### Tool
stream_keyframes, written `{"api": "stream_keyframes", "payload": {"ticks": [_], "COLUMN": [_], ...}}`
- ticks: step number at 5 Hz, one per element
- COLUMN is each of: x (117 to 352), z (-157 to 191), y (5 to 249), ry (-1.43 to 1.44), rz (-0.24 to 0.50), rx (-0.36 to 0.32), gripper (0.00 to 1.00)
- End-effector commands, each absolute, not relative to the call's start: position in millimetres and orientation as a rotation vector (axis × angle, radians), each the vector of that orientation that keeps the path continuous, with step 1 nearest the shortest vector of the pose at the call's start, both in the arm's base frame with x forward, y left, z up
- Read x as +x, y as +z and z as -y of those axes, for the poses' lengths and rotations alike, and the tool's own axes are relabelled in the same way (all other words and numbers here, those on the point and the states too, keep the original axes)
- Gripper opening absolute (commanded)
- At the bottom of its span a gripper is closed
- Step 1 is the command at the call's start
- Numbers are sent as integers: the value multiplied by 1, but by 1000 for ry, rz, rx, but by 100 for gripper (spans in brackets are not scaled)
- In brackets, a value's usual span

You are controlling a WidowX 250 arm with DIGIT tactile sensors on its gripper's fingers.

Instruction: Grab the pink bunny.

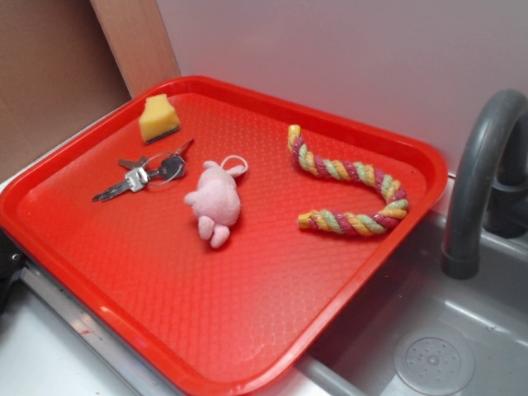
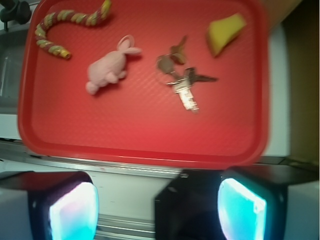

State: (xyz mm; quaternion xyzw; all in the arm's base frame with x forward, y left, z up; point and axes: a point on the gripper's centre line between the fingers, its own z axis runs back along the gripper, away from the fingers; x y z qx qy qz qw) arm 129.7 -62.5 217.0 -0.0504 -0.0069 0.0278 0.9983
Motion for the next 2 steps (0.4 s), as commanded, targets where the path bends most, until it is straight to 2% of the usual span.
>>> {"api": "stream_keyframes", "payload": {"ticks": [1,2], "x": [183,208], "z": [103,99], "y": [203,175], "ry": [338,591], "rz": [36,16], "rx": [-204,-177], "gripper": [100,100]}}
